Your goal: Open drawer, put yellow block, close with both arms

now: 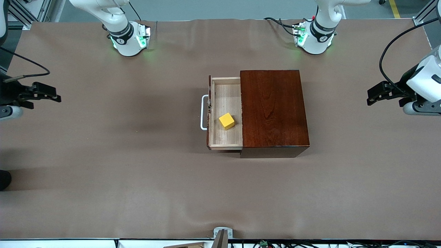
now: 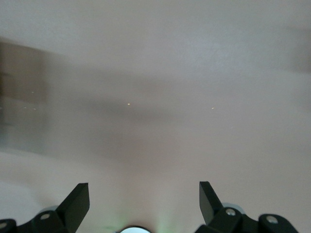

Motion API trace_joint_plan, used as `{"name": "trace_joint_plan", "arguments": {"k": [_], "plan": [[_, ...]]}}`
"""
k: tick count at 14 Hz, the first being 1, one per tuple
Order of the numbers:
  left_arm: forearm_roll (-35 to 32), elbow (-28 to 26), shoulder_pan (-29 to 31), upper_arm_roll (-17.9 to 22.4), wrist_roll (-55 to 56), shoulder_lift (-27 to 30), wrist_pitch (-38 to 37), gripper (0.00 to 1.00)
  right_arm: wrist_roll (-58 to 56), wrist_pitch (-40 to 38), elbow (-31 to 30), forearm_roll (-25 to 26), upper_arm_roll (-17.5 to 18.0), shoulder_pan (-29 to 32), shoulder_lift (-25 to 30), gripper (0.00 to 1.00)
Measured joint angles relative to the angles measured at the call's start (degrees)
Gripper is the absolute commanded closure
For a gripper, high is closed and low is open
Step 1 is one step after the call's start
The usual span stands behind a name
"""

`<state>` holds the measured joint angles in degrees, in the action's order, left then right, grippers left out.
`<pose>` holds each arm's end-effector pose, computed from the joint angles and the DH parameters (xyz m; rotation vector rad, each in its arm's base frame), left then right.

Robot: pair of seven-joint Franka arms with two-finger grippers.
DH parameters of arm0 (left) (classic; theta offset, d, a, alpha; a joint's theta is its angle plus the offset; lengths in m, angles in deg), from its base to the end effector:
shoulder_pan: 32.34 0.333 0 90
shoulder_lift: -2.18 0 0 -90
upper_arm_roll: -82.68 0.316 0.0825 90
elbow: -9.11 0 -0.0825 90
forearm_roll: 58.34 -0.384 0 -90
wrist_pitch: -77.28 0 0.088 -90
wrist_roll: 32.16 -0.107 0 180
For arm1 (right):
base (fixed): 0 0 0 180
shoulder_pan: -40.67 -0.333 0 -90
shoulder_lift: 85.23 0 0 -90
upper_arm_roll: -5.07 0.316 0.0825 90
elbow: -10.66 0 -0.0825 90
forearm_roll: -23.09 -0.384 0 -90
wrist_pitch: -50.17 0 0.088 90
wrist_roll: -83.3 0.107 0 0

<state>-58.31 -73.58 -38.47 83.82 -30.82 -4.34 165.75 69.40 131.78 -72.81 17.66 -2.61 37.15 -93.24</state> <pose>0.5850 -0.0519 0.6173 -3.1375 0.1002 0.0201 0.5795 -0.0254 0.5875 -3.0188 -0.2656 0.2385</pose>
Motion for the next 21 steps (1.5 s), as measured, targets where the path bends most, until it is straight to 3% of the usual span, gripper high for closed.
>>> {"name": "trace_joint_plan", "arguments": {"k": [5, 10, 15, 21], "plan": [[0.00, 0.00, -0.01, -0.17, 0.00, 0.00, 0.00, 0.00, 3.37, -0.02, -5.91, 0.02, 1.93, 1.53, 4.83, 0.00], [0.00, 0.00, 0.03, -0.24, 0.01, 0.07, 0.00, 0.00, 3.85, 0.79, -5.92, 0.20, 1.91, 2.98, 5.59, 0.00], [0.00, 0.00, 0.03, -0.24, 0.01, 0.07, 0.00, 0.00, 14.52, 1.18, -5.87, 1.18, 2.48, 2.97, 6.39, 0.00], [0.00, 0.00, 0.03, -0.23, 0.02, 0.07, 0.00, 0.00, 15.52, 4.62, -5.88, 3.80, 2.85, 2.68, 6.57, 0.00]]}}
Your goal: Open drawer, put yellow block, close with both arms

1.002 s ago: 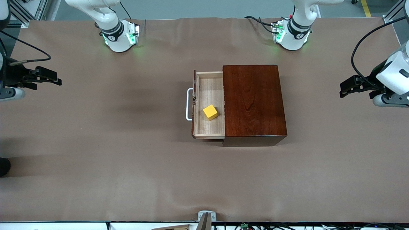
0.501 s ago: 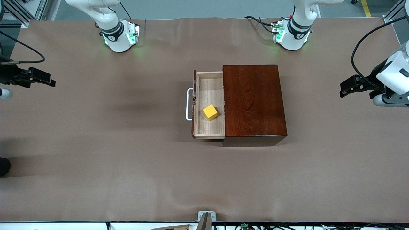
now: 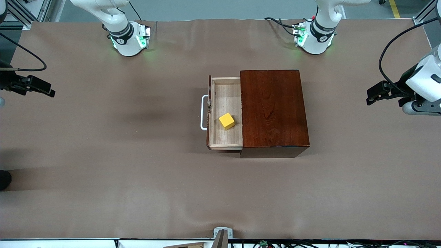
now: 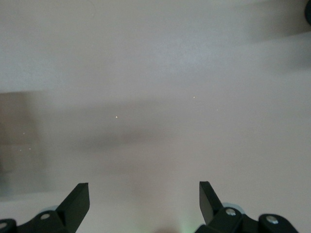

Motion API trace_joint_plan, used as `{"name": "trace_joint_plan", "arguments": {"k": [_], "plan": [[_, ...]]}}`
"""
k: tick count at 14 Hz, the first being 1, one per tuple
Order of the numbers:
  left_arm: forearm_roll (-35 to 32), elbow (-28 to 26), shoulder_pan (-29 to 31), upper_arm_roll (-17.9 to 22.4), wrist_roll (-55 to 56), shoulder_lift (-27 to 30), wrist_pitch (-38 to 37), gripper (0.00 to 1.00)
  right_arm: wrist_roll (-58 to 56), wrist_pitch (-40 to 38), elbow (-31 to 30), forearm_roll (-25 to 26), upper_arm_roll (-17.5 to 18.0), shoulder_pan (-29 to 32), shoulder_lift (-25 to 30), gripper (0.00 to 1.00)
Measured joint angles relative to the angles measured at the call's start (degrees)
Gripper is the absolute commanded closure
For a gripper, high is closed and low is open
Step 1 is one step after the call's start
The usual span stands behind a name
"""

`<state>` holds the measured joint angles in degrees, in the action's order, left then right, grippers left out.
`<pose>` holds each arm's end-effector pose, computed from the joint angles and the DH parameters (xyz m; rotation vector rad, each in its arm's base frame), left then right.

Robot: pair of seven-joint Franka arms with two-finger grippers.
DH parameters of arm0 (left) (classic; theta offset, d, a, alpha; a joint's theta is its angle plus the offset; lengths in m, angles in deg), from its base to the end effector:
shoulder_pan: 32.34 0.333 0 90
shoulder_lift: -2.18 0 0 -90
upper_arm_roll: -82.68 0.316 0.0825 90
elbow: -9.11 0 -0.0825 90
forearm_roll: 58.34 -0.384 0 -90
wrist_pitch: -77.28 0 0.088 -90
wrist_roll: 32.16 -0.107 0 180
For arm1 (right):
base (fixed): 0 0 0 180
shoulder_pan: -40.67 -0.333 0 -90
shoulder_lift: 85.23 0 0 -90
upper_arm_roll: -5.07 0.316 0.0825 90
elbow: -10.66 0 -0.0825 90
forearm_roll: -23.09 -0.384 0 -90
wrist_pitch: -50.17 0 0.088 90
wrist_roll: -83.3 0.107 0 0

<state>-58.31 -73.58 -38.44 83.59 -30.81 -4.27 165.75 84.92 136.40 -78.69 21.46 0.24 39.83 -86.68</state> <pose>0.5845 -0.0537 0.6180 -3.1378 0.1053 0.0182 0.5537 -0.0348 0.6104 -3.1075 0.1512 0.1231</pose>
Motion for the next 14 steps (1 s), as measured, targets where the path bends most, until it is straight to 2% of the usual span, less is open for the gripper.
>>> {"name": "trace_joint_plan", "arguments": {"k": [7, 9, 14], "plan": [[0.11, 0.00, -0.19, -0.93, 0.02, 0.00, 0.00, 0.00, 0.02, 1.26, 1.67, 0.01, 0.50, -0.75, 0.07, 0.00], [0.16, 0.10, -0.74, -4.81, 4.28, 0.00, 0.14, 0.00, 0.09, 1.27, 1.72, 0.01, 0.58, -1.30, 0.07, 0.00], [0.17, 0.30, -2.53, -20.03, 25.61, -0.52, 1.23, 0.00, 0.16, 2.71, 1.70, 0.36, 0.30, -1.26, 0.06, 0.00]]}}
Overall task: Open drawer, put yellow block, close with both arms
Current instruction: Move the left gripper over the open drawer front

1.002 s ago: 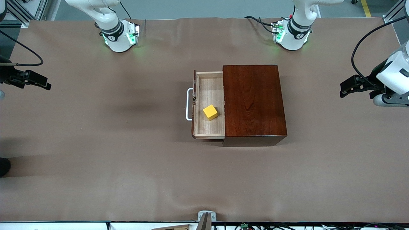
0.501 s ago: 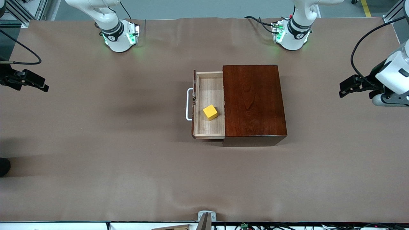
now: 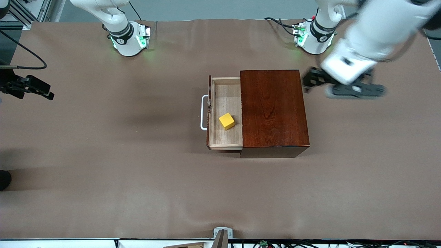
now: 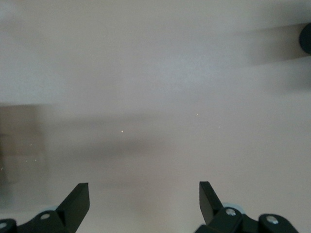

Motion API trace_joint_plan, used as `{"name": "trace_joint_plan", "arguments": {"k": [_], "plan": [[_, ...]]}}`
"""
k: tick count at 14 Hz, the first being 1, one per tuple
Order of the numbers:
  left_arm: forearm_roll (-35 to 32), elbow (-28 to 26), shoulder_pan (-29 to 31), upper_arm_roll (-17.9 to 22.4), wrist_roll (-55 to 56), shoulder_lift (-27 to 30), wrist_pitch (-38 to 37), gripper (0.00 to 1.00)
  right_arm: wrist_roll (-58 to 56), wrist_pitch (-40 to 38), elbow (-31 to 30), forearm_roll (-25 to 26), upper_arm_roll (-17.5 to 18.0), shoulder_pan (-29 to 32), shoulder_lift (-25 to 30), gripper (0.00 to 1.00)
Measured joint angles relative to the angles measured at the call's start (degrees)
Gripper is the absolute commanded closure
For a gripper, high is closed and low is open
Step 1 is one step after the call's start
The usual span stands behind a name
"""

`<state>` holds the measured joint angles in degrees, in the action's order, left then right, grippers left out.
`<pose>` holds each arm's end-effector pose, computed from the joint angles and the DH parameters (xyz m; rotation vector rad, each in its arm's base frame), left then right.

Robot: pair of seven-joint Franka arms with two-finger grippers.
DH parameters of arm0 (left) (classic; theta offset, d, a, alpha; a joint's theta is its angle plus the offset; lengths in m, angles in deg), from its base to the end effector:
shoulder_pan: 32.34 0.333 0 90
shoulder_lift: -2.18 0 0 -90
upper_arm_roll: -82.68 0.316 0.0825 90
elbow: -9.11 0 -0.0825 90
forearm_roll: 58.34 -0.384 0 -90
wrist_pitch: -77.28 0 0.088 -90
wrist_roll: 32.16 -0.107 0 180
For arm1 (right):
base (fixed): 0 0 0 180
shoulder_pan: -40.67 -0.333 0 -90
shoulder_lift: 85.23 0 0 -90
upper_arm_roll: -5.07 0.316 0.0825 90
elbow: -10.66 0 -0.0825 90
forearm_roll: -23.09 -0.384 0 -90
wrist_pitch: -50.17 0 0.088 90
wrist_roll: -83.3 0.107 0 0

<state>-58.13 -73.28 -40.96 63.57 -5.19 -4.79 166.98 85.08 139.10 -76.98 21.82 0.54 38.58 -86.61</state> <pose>0.5280 -0.2636 0.6207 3.0972 -0.0167 -0.0135 0.5600 -0.0209 0.6289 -3.1192 0.1143 0.0022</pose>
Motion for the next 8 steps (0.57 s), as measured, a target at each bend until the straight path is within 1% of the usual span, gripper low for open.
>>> {"name": "trace_joint_plan", "arguments": {"k": [1, 2, 5, 8], "plan": [[0.00, 0.00, -0.74, -2.27, 3.33, -0.40, 0.97, 0.00, 0.01, 0.06, -0.03, 0.01, -0.08, 0.04, 0.00, 0.00], [0.00, 0.00, -2.09, -3.71, 5.87, -0.92, 1.92, 0.00, 0.02, 0.09, -0.05, 0.01, -0.14, 0.07, 0.00, 0.00], [-0.77, 0.00, -8.96, -4.49, 11.80, -2.47, 5.26, 0.00, 0.08, 0.95, -0.10, -0.11, -0.18, 0.09, -0.15, 0.00], [-2.76, -0.02, -15.58, -4.58, 13.28, -4.38, 7.10, 0.00, 0.16, 1.63, -0.15, -0.12, -0.06, -0.02, -0.62, 0.00]]}}
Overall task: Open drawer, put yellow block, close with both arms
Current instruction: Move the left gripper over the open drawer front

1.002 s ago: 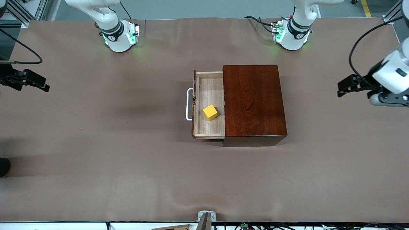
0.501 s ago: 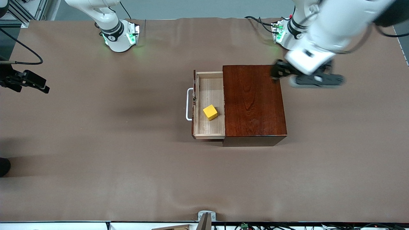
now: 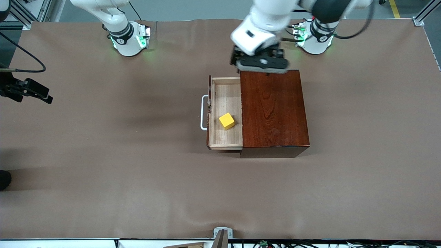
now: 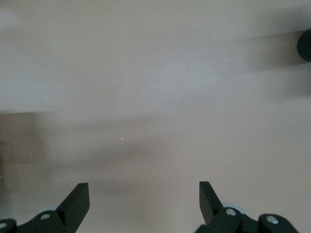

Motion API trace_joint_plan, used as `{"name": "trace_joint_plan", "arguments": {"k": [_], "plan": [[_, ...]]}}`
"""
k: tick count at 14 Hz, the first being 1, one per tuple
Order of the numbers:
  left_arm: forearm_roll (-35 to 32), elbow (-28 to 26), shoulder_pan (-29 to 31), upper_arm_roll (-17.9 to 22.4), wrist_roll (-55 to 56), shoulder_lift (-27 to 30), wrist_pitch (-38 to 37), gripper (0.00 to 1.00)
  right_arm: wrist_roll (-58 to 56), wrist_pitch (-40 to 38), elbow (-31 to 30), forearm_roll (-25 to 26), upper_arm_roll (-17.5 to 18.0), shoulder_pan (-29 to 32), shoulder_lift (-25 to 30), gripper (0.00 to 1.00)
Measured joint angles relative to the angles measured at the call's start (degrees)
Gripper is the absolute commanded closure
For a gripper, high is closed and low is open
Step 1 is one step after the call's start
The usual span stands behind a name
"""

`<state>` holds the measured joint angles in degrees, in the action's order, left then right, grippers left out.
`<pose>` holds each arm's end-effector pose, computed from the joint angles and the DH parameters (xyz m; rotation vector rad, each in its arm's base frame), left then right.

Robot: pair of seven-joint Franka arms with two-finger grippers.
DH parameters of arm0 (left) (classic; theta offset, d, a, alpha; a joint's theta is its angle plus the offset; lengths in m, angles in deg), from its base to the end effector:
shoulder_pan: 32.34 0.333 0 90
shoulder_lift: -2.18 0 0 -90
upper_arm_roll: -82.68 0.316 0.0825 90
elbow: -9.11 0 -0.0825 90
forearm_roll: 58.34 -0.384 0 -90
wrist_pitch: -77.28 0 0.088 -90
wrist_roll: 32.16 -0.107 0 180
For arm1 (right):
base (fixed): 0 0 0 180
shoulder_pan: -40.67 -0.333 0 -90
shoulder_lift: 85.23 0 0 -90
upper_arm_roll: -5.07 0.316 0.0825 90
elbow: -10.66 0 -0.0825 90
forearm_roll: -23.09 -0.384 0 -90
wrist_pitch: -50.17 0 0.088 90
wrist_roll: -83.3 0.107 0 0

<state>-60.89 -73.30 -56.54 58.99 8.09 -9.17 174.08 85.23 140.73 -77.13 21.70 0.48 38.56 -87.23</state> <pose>0.4380 -0.4410 0.5907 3.0620 -0.1949 0.0399 0.5662 -0.0211 0.6241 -3.1178 0.1201 -0.0213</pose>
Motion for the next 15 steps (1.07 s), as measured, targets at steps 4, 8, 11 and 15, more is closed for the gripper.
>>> {"name": "trace_joint_plan", "arguments": {"k": [4, 8, 11, 15], "plan": [[-4.79, 0.00, -10.05, -0.08, 0.01, -2.83, 5.11, 0.00, 0.37, -1.96, -0.46, 0.00, -0.32, 0.31, -0.11, 0.00], [-10.88, 0.10, -15.74, -0.14, -7.93, -5.10, 5.39, 0.00, 0.54, -2.89, -0.46, 0.00, -0.48, 0.59, -0.11, 0.00], [-10.95, 2.02, -16.05, 0.21, -24.89, -10.06, 8.97, 0.00, 0.77, -2.84, -0.47, -0.01, -0.53, 0.85, -0.11, 0.00], [-10.98, 4.43, -15.73, 0.73, -42.06, -17.65, 18.53, 0.00, 0.78, -2.84, -0.49, -0.12, -0.54, 1.11, -0.17, 0.00]]}}
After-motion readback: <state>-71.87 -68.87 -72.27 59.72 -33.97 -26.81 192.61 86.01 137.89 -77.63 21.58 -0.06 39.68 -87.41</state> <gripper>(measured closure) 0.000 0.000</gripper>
